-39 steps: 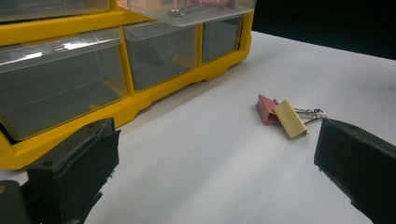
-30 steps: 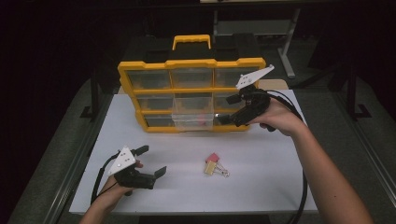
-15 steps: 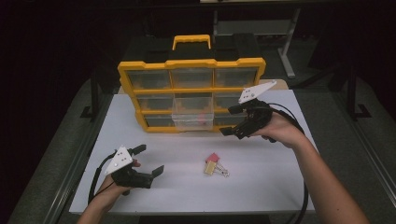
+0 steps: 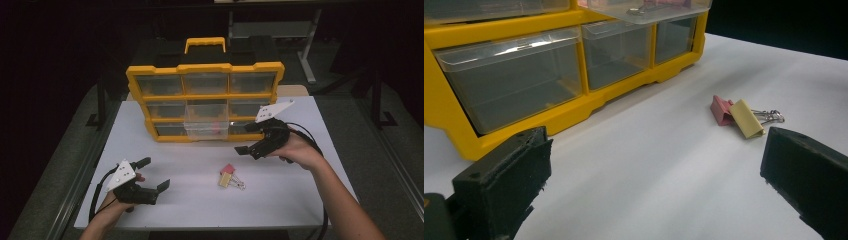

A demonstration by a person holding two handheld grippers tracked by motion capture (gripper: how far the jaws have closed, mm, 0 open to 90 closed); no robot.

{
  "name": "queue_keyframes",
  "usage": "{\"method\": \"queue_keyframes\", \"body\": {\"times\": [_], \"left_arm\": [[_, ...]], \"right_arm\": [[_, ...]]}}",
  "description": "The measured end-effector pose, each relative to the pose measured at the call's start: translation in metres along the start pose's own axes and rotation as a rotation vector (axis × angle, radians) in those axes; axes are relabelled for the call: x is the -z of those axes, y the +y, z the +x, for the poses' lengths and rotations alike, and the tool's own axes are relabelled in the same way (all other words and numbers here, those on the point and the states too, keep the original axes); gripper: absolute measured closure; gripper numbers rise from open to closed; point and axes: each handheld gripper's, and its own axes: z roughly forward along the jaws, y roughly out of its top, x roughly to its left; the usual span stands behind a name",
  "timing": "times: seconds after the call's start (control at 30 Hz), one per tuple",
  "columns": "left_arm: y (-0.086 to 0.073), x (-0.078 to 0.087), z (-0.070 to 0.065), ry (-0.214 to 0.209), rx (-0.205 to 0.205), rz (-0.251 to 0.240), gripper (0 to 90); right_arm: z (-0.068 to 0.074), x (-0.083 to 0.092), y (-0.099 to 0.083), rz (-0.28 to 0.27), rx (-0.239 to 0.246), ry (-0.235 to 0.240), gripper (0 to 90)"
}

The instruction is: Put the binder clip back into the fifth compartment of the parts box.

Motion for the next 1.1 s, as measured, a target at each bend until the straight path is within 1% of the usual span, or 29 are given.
{"method": "queue_keyframes", "body": {"times": [0.07,0.17,0.27,0.5,0.57,0.63,0.87,1.1], "left_arm": [[-0.001,-0.001,-0.001,-0.003,0.003,-0.002,0.0],[-0.001,-0.001,-0.001,-0.006,-0.005,0.003,0.0],[-0.002,-0.001,-0.002,-0.009,0.0,0.007,0.0],[-0.002,-0.002,-0.003,-0.014,0.0,0.006,0.0],[-0.003,-0.002,-0.004,-0.016,0.003,0.011,0.0],[-0.003,-0.003,-0.003,-0.017,-0.006,0.013,0.0],[-0.003,-0.003,-0.003,-0.018,0.0,0.011,0.0],[-0.004,-0.004,-0.004,-0.018,-0.005,0.011,0.0]], "right_arm": [[0.0,-0.002,-0.004,0.011,-0.004,0.003,12.8],[0.003,-0.005,-0.01,0.025,-0.009,0.004,12.6],[0.005,-0.008,-0.015,0.035,-0.019,0.004,12.5],[0.011,-0.014,-0.021,0.055,-0.007,-0.005,13.0],[0.012,-0.015,-0.024,0.056,-0.006,-0.003,13.0],[0.013,-0.017,-0.027,0.062,-0.008,-0.007,13.0],[0.016,-0.021,-0.035,0.059,-0.015,-0.01,13.3],[0.02,-0.025,-0.043,0.057,-0.019,-0.007,13.4]]}}
